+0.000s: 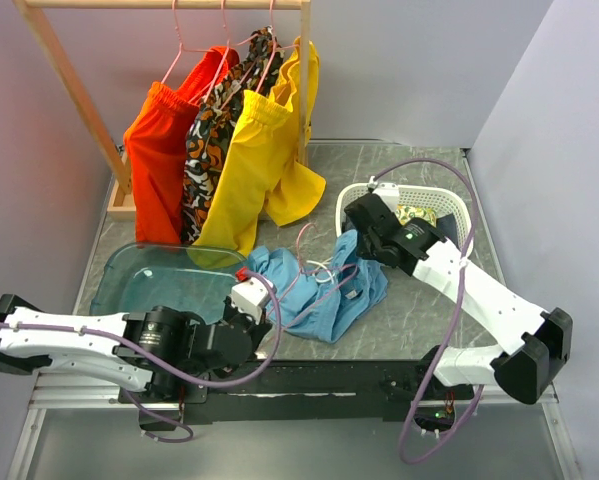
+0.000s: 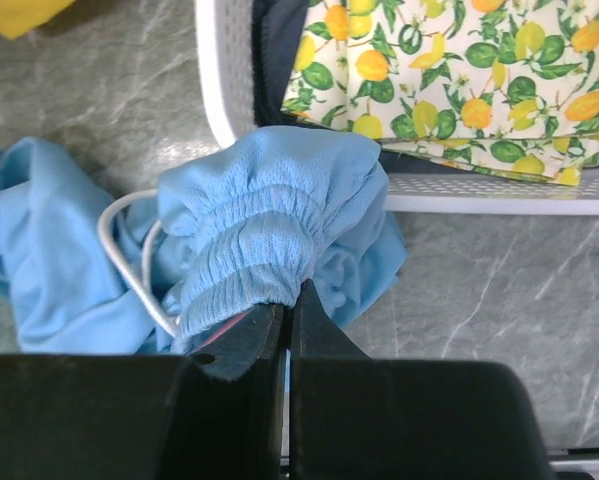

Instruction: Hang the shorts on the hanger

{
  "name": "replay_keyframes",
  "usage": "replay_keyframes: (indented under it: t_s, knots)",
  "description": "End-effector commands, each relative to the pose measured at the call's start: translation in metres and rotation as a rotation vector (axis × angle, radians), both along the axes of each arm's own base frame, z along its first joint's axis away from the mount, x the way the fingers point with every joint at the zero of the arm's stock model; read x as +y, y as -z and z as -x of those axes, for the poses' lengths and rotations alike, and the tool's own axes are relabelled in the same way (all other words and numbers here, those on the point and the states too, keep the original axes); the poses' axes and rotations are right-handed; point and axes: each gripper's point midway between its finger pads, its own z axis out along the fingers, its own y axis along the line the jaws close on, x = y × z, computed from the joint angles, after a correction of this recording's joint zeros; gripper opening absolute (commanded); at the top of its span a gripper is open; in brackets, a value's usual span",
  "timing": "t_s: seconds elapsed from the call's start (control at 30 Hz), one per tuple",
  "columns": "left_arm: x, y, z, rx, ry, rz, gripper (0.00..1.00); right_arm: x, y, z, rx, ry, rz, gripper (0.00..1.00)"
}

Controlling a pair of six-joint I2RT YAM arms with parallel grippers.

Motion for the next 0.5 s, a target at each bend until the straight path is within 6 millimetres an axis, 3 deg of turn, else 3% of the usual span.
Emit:
replay_keyframes:
  t_s: [0.0, 0.27, 0.4, 0.47]
  knots:
    - [-0.015, -0.03, -0.011, -0.081, -0.066, 0.167, 0.01, 0.02, -0.034, 0.002, -0.058, -0.08, -0.091, 0.0]
    - [-0.034, -0.026, -0.01, -0.172, -0.167, 0.231, 0.01, 0.064, -0.084, 0.018, -0.126, -0.201, -0.162, 0.0]
    - [-0.039, -0.027, -0.007, -0.224, -0.223, 0.271, 0.01, 0.082, -0.093, 0.026, -0.132, -0.254, -0.215, 0.0]
    - [-0.046, -0.031, -0.005, -0.22, -0.212, 0.313, 0.01, 0.085, -0.088, 0.028, -0.118, -0.262, -0.226, 0.05]
